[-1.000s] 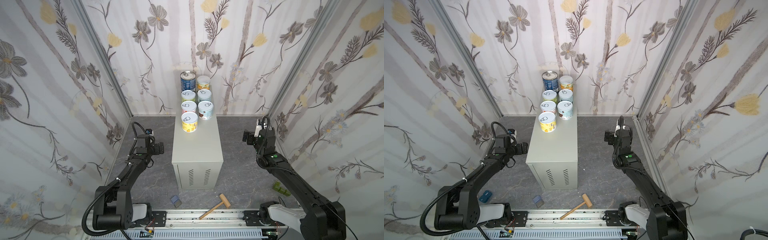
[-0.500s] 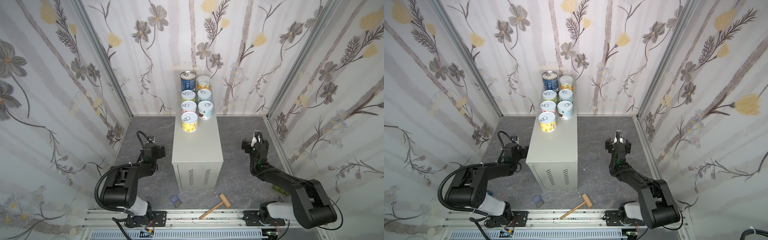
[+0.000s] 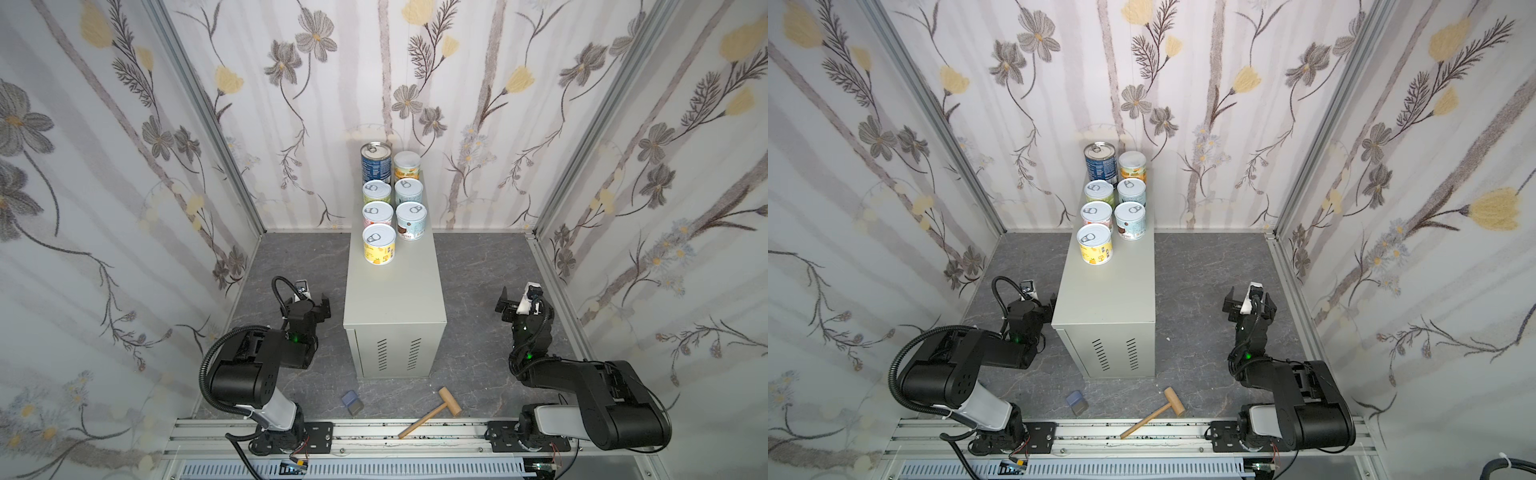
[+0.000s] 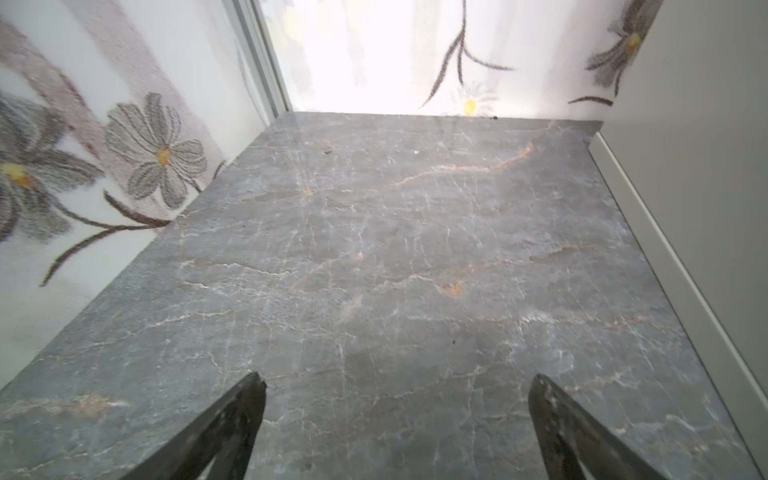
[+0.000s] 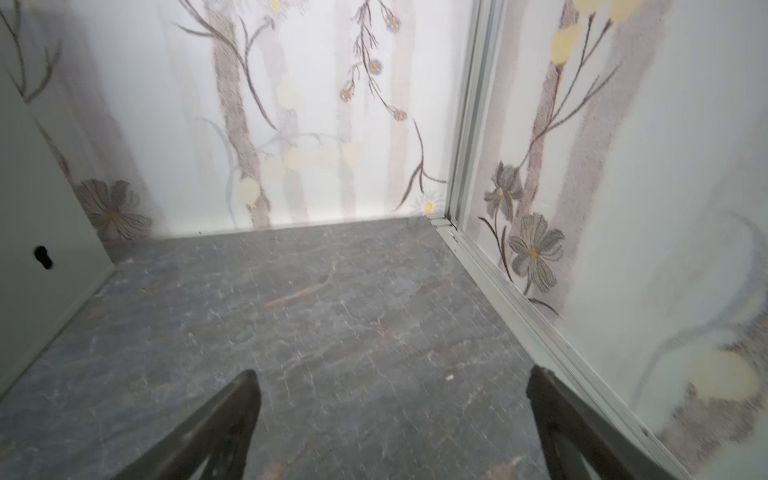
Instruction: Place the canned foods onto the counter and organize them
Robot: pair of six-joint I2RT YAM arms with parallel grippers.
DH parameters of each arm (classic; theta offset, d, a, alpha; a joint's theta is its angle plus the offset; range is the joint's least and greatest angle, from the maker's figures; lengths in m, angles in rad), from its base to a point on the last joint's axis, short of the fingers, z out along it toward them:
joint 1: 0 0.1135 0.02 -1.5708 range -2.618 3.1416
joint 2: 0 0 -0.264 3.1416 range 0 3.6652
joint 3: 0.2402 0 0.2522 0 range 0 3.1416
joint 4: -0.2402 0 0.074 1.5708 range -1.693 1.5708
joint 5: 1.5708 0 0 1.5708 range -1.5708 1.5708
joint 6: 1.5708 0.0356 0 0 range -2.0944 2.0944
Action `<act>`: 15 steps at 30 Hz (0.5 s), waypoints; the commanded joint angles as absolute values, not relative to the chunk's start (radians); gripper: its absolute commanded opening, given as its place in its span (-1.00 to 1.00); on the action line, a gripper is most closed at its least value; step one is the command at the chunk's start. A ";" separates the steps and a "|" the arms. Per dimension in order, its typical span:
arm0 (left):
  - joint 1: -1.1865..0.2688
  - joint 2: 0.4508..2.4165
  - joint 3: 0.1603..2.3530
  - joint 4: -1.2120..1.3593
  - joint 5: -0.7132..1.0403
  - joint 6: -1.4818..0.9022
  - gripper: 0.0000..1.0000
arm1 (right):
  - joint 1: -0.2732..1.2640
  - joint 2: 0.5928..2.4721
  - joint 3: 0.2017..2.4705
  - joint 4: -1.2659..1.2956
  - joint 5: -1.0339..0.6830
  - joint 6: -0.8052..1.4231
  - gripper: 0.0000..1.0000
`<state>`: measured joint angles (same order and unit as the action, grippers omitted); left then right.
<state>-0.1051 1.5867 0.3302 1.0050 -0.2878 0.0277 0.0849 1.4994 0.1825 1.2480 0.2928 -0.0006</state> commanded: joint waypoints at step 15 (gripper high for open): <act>-0.101 1.588 0.342 1.040 -0.344 0.008 1.00 | 0.079 1.506 0.185 1.340 0.280 0.025 0.99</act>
<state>-0.1028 1.5875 0.3351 1.0122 -0.3294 0.0196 0.0784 1.5040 0.1825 1.3014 0.2863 0.0254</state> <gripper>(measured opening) 0.997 0.996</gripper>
